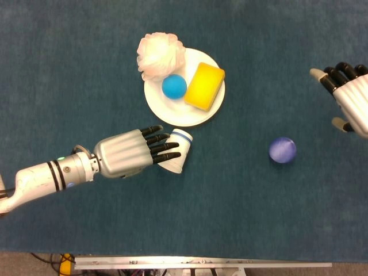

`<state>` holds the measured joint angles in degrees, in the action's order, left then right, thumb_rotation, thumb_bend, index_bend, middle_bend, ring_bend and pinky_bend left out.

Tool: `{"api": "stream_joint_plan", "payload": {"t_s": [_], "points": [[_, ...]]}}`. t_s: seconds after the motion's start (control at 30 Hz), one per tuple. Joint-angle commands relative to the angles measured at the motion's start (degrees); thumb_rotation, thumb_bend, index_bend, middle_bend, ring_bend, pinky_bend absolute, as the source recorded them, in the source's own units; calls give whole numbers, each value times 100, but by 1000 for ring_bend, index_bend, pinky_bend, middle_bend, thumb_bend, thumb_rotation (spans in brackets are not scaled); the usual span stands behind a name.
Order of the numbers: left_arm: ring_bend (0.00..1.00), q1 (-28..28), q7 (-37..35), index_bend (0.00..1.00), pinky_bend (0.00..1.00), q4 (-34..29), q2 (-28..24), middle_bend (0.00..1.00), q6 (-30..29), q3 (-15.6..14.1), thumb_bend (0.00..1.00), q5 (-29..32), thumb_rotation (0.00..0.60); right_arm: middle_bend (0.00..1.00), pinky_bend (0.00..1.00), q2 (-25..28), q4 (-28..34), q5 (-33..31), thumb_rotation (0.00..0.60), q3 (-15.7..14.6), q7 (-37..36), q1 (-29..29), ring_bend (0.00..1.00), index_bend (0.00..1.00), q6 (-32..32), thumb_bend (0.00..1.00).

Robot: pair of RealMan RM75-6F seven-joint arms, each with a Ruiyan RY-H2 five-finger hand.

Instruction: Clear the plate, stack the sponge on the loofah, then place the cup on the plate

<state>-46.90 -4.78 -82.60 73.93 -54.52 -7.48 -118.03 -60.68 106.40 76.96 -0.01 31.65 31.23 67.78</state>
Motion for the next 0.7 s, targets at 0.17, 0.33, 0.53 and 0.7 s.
{"api": "stream_joint_plan", "payload": {"t_s": [0.17,0.33,0.53,0.7], "points": [[93,-4,50,27,112,-242,243,71,277,59,407,644,600,311,403,36,-102,38,600,45,-152,-80,244,192,-44,0],[93,51,162,28,112,-302,372,71,348,68,407,946,600,311,403,74,-160,79,600,61,-242,-142,244,192,-61,0],[93,160,244,30,112,-353,630,72,342,187,407,1399,600,312,403,99,-222,149,600,82,-382,-215,244,192,-74,0],[93,252,358,36,112,-286,860,72,327,245,408,1686,600,312,403,134,-300,189,600,91,-494,-279,244,192,-81,0]]}}
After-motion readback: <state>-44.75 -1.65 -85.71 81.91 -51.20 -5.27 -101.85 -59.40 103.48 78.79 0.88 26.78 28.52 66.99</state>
